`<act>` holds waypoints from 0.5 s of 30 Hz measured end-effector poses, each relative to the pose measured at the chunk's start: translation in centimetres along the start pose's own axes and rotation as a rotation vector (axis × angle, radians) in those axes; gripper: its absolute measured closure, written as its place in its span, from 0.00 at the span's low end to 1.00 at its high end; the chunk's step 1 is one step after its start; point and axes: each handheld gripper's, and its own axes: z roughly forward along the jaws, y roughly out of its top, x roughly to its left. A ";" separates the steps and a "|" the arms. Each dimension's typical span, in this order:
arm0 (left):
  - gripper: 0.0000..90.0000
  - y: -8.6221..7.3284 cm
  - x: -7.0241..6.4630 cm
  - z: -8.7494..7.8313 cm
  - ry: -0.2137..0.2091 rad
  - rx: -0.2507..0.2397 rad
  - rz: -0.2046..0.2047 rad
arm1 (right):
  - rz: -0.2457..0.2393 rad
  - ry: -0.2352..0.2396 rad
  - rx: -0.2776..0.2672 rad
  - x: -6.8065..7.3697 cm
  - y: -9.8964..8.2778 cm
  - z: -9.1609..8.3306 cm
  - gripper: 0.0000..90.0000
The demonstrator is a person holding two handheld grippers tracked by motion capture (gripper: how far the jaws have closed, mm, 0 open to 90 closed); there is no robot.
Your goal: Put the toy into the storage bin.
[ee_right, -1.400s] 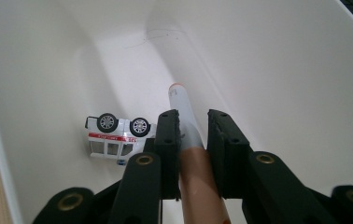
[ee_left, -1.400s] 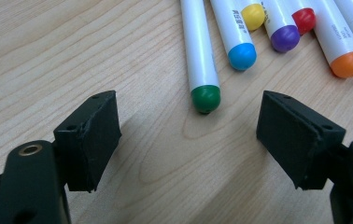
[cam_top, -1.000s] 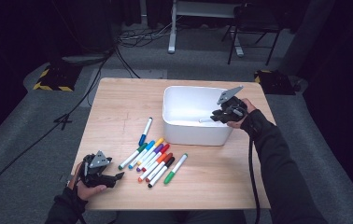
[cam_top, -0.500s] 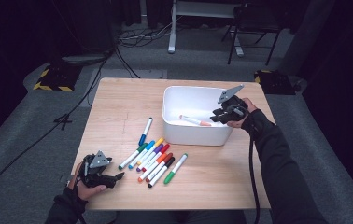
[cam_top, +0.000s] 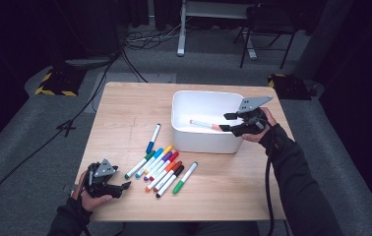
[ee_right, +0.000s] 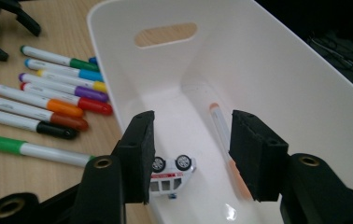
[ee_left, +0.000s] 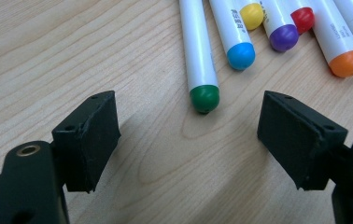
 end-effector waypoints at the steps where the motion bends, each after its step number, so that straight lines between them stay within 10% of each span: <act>1: 0.23 0.0 0.0 0.0 -0.002 -0.001 -0.006 | -0.008 0.006 -0.018 0.4 0.1 -0.2 0.56; 15: 0.23 0.0 0.0 0.0 -0.001 -0.001 -0.003 | -0.098 0.065 -0.115 5.1 0.0 -0.7 0.41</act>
